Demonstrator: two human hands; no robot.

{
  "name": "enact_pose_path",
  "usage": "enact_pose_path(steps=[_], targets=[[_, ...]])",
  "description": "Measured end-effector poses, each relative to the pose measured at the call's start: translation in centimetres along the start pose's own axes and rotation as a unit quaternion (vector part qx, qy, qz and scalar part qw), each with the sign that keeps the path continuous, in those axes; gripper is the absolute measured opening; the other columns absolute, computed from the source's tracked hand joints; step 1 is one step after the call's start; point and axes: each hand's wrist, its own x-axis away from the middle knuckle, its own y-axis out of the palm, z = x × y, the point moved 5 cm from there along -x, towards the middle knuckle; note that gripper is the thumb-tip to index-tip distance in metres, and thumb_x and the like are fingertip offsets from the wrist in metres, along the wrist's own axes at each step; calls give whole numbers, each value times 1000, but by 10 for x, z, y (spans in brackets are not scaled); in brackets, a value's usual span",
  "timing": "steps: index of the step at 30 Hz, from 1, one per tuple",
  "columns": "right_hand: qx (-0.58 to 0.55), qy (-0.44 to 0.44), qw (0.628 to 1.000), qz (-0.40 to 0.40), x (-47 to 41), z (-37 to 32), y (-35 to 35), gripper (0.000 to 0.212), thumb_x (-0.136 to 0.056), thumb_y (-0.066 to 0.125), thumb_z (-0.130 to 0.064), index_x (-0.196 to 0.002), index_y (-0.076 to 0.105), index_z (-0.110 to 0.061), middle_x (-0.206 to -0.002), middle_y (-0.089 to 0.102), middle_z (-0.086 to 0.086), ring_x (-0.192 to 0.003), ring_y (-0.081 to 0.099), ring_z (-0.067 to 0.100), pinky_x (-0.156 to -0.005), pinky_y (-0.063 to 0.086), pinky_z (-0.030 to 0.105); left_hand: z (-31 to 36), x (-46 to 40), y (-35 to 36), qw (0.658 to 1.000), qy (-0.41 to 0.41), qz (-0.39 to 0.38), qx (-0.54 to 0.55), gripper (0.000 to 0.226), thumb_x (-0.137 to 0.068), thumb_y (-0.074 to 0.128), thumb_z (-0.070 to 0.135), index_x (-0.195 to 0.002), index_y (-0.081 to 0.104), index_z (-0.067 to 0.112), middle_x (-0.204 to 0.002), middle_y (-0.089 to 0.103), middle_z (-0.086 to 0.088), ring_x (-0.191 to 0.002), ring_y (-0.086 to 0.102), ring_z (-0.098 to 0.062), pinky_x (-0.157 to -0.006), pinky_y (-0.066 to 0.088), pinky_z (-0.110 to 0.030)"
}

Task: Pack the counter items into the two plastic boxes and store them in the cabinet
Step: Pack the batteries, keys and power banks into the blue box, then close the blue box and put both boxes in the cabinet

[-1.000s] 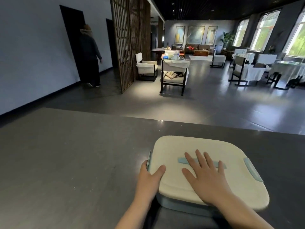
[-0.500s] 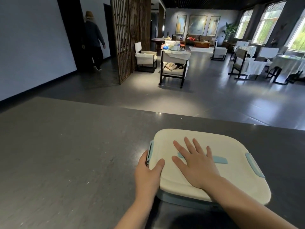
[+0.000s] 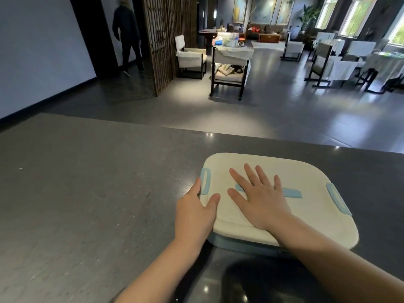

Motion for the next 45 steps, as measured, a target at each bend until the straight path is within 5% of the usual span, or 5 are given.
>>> enact_pose_path(steps=[9,14,20,33,45], targets=[[-87,-27,995,41,37,25,-18,51,-99,18,-53,-149,11,-47,-161,6,-14,-147,-1,6,-116,-11,40,1,-14,6,983,17,-112,-144,57,-93,52,30,-143,29,19,-141,40,1,-127,41,-16,-97,34,-26],[-72,159,983,63,60,118,-20,52,-100,17,-52,-151,15,-40,-162,8,-4,-149,-1,15,-118,-5,45,10,-29,23,955,-10,-127,-269,66,-95,38,44,-148,11,15,-146,26,-13,-128,38,-34,-100,38,-41],[-275,304,910,63,64,157,-11,67,-95,36,-57,-145,27,-14,-138,46,12,-122,47,31,-89,40,39,13,-42,26,952,-30,-115,-282,59,-90,40,57,-137,26,25,-134,33,-11,-107,53,-36,-86,46,-40],[-309,395,856,124,197,162,-6,66,-91,39,-63,-147,18,-34,-130,54,2,-108,57,25,-80,44,36,23,5,40,969,28,-192,-156,89,-71,69,59,-146,30,30,-147,38,4,-130,43,-21,-96,45,-47],[-234,575,765,169,418,227,-4,93,-75,45,-78,-150,15,-31,-140,50,3,-123,50,25,-89,41,36,105,119,199,910,141,-380,-87,88,-67,78,49,-142,37,27,-141,45,-6,-125,47,-26,-94,40,-40]])
